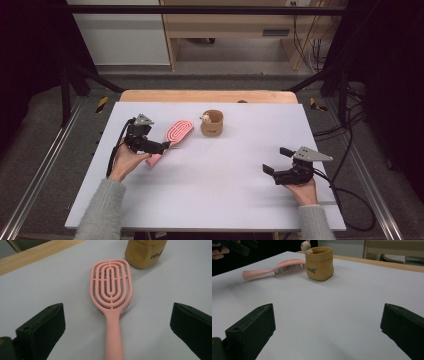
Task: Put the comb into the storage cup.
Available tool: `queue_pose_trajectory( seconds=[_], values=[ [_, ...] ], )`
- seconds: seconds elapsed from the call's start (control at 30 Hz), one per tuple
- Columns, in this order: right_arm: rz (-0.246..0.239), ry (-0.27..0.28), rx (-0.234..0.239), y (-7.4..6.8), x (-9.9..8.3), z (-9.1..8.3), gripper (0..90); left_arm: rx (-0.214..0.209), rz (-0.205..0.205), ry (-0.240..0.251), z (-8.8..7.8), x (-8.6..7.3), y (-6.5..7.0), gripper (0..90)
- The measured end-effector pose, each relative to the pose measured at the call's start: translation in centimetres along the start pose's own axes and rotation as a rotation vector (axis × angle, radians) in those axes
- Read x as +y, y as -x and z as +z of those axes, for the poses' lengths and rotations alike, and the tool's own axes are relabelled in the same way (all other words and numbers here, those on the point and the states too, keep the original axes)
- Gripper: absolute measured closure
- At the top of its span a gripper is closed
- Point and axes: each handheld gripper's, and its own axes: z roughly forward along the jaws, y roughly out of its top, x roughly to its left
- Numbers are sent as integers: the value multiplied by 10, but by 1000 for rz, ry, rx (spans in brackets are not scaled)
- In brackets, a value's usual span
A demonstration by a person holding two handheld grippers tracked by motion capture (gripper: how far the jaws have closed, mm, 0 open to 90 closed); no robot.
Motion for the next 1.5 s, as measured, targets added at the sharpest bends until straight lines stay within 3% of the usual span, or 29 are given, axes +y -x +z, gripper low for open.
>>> queue_pose_trajectory(
  seconds=[1.17, 1.5],
  values=[
    [-1, 1, 0, 0, 0, 0, 4, 5, -7, -95, 38, -12, -6, 12],
    [1, 0, 0, 0, 0, 0, 4, 5, 11, -130, 45, -14, -4, 50]
  ],
)
